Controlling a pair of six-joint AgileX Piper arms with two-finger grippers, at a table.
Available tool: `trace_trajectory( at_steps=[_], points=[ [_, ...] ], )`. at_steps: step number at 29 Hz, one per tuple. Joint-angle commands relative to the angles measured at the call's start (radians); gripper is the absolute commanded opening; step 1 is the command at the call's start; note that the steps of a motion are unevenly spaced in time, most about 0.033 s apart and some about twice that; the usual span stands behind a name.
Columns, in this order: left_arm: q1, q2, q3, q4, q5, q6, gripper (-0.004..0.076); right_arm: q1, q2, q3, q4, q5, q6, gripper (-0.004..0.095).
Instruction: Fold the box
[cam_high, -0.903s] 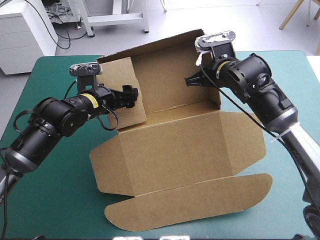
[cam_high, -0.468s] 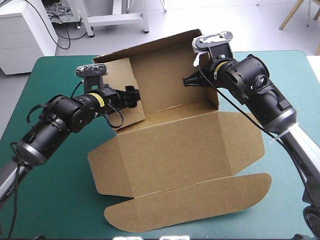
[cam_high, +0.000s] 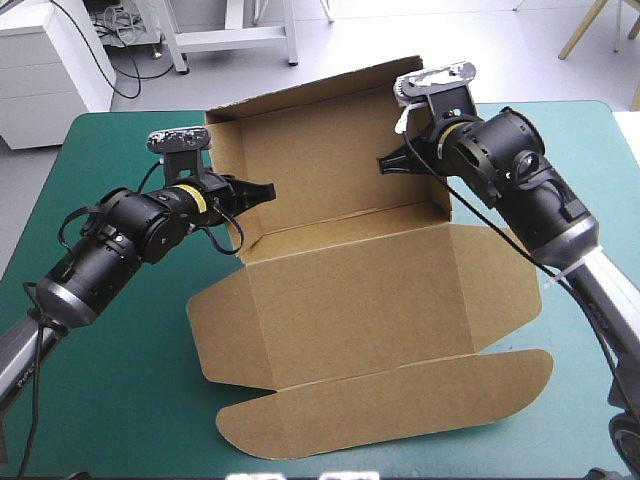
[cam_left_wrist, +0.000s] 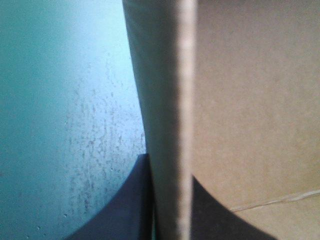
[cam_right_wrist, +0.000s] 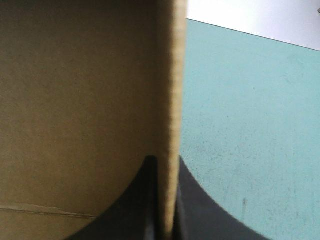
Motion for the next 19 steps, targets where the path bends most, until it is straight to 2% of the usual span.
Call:
trace_trajectory(
  at_steps=[1, 5, 10, 14, 19],
  points=[
    [-0.016, -0.023, -0.076, -0.035, -0.054, 0.039, -0.001, 0.007, -0.038, -0.029, 0.017, -0.035, -0.008, -0.0012],
    [-0.061, 0.053, -0.208, 0.08, 0.133, 0.04, -0.001, -0.028, -0.016, -0.029, 0.056, 0.008, -0.003, -0.0012],
    [-0.081, 0.212, -0.422, 0.134, 0.419, 0.05, -0.001, -0.122, 0.042, -0.029, 0.253, 0.121, -0.081, -0.0012],
    [-0.079, 0.33, -0.524, 0.057, 0.477, 0.094, -0.001, -0.164, 0.095, -0.008, 0.304, 0.152, -0.104, -0.0012],
    [-0.072, 0.452, -0.549, 0.014, 0.521, 0.098, -0.001, -0.209, 0.121, 0.095, 0.389, 0.133, -0.149, -0.0012]
  ],
)
